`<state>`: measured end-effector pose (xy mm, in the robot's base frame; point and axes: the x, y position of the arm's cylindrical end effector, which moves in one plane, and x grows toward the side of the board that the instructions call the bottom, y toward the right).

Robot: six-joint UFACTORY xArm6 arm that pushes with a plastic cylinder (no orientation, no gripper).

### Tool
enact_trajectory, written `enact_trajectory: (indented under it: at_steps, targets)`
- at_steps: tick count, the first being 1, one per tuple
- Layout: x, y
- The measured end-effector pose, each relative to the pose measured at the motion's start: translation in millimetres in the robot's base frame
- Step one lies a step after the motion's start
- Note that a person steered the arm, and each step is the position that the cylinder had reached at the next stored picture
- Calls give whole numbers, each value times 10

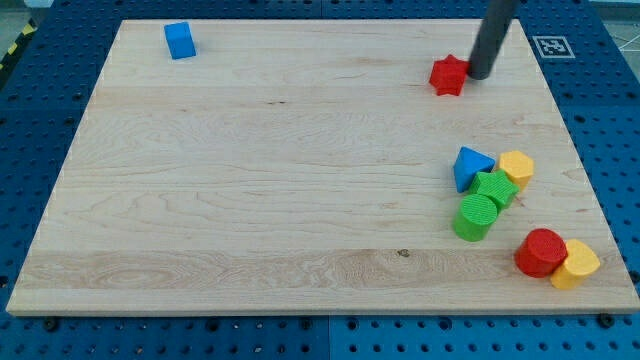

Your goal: Slide the red star towards center

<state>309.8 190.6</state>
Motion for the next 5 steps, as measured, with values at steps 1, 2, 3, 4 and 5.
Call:
enact_trajectory:
  at_steps: [1, 2, 3, 4, 5]
  targets:
    - [0, -399]
    - [-2, -765]
    - [87, -714]
    - [318, -502]
    - [485, -476]
